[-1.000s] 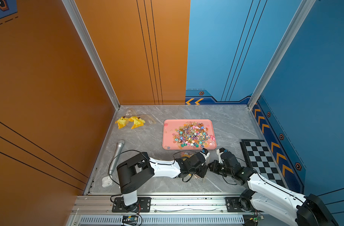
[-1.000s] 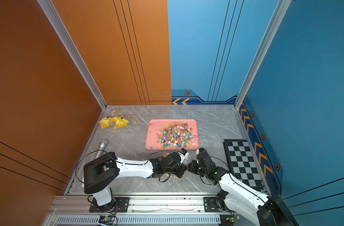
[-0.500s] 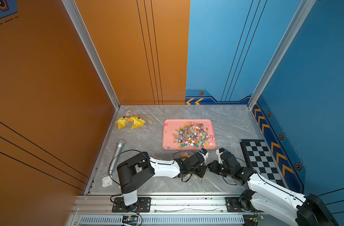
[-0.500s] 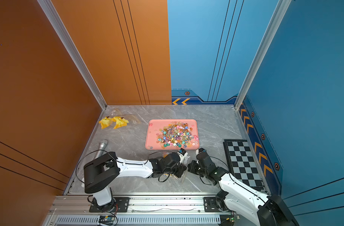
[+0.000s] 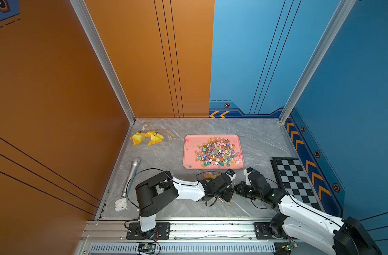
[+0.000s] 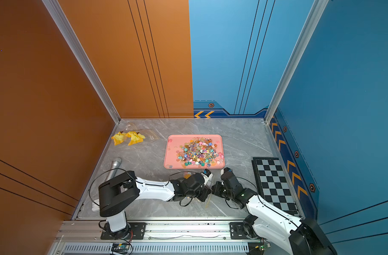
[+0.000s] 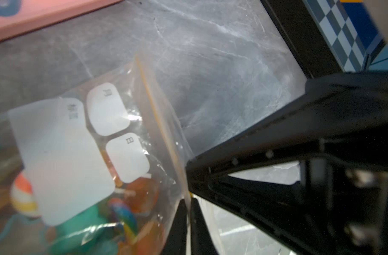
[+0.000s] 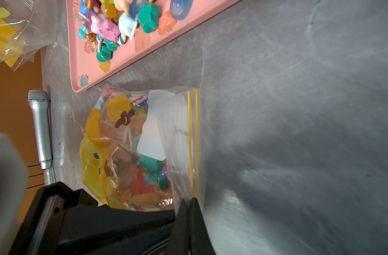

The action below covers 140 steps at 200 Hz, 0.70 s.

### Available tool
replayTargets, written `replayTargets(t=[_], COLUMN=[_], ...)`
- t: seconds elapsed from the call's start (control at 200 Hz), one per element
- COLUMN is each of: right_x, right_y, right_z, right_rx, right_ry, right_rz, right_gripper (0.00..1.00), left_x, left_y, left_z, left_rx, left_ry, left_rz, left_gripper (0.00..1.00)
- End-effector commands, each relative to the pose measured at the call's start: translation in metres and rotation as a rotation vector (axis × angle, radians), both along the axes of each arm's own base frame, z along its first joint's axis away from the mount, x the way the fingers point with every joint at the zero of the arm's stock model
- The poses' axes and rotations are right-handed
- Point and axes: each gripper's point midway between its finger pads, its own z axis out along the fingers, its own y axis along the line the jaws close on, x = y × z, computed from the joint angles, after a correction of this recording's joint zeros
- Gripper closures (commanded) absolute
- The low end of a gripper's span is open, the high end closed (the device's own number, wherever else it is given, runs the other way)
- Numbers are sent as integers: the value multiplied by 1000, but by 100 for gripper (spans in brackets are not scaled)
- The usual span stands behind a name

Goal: Pour candies out of the ziploc bag
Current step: Open the ziploc bag at the center of the board.

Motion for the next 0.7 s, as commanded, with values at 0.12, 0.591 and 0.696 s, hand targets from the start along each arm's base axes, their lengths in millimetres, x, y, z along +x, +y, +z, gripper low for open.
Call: replayTargets(t=[0.12,0.591,0.696], right_x=[0,-7,-6], right_y=[0,-17,-16], right_z=[1,-15,-13], right_rx=[-24,-156,-154], right_ry=[-10,13,10], right_rz=[15,27,27], right_gripper=[100,100,100], left_x=[0,19,21], left_y=[0,38,43], left_z=[-1,35,40], left_rx=[11,7,5], left_ry=[-9,-169,-188], left_rz=[-11,87,97], left_gripper=[100,100,100])
